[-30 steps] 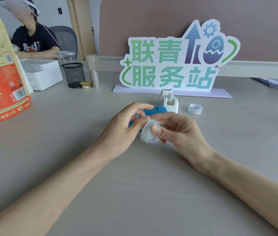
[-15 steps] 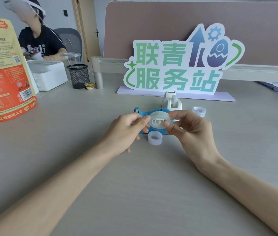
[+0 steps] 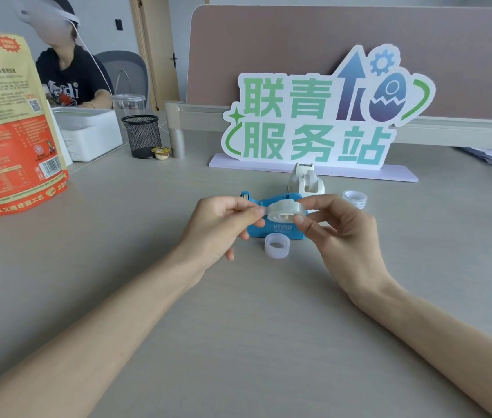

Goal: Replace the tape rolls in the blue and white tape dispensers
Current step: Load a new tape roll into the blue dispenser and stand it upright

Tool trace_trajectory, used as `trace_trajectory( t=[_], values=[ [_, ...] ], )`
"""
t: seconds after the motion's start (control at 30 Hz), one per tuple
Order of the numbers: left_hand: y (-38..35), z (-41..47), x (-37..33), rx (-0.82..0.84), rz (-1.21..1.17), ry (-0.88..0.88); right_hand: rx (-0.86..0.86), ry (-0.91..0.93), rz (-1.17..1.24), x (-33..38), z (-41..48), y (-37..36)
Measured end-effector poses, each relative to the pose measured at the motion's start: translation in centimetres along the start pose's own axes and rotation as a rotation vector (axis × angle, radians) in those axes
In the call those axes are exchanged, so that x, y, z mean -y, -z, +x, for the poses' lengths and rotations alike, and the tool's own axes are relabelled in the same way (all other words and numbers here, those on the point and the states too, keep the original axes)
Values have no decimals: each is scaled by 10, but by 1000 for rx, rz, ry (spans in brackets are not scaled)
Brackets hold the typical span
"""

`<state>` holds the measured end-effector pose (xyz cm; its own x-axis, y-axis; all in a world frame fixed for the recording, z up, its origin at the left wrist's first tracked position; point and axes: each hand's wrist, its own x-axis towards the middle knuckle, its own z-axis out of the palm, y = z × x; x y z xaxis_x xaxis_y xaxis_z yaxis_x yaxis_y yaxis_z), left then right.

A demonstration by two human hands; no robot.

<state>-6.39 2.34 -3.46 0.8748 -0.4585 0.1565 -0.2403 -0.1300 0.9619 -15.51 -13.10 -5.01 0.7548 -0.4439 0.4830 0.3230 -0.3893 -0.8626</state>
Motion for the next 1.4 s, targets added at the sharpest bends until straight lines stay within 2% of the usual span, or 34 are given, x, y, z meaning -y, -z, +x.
trace_trajectory(
  t=[0.13, 0.23, 0.57, 0.8, 1.0, 1.4],
  values=[
    [-8, 8, 6, -223, -32, -211, -95, 63, -91, -3, 8, -3],
    [-14, 15, 11, -299, -12, -299, -120, 138, -186, -6, 19, -7],
    [-12, 34, 25, -250, 13, -131, -60, 62, -188, -20, 34, -6],
    [-12, 33, 25, -206, 49, -137, -48, 53, -197, -20, 34, -7],
    [-12, 32, 25, -201, 53, -148, -7, -41, -241, -21, 33, -5],
    [-12, 32, 26, -232, 24, -160, -56, 24, -228, -22, 33, -7]
  ],
)
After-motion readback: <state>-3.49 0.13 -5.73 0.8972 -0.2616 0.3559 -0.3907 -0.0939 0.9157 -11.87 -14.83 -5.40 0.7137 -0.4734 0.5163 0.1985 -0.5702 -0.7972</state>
